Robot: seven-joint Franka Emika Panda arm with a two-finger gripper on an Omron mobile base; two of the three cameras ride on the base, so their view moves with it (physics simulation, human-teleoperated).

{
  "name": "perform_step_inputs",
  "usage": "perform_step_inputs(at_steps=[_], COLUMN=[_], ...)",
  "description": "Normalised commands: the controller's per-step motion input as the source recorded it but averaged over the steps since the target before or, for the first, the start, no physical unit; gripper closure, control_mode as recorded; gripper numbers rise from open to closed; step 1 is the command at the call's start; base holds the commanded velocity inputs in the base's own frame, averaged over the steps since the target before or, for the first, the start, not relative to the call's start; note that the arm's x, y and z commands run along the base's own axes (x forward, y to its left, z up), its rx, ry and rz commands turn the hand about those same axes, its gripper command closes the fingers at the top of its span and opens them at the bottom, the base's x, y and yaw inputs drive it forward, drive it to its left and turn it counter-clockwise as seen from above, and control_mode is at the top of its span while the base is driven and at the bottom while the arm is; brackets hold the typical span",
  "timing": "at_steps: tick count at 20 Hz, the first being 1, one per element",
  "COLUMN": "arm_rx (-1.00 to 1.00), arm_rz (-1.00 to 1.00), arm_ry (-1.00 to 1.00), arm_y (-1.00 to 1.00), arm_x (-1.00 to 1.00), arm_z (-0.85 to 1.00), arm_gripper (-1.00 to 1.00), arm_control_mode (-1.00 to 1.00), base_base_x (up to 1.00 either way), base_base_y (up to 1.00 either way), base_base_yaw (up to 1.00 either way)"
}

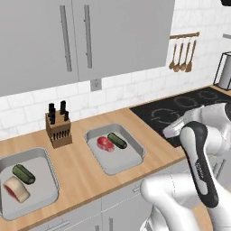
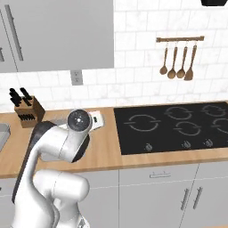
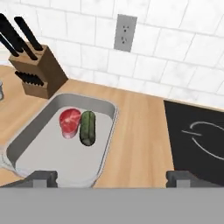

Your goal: Place one cucumber and one steak in each tupperware on the nearby counter, to pack two identical lunches.

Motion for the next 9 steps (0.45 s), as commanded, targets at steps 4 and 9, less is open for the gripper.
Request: perform_step_inputs(at_steps=[4,9], arm_rx=[0.2,0.21], arm_rz=[0.0,0.0], arm_ry=[-0.58,-0.55], arm_y=[-0.86,-0.83], arm_x=[-1.0,-1.0], arm_z=[1.0,1.0], arm_gripper=[-1.0,-1.0], arm_control_mode=[-1.0,-1.0], base_base_x=[0.0,0.0], base_base_y=[0.0,0.0], base_base_yaw=[0.0,0.0])
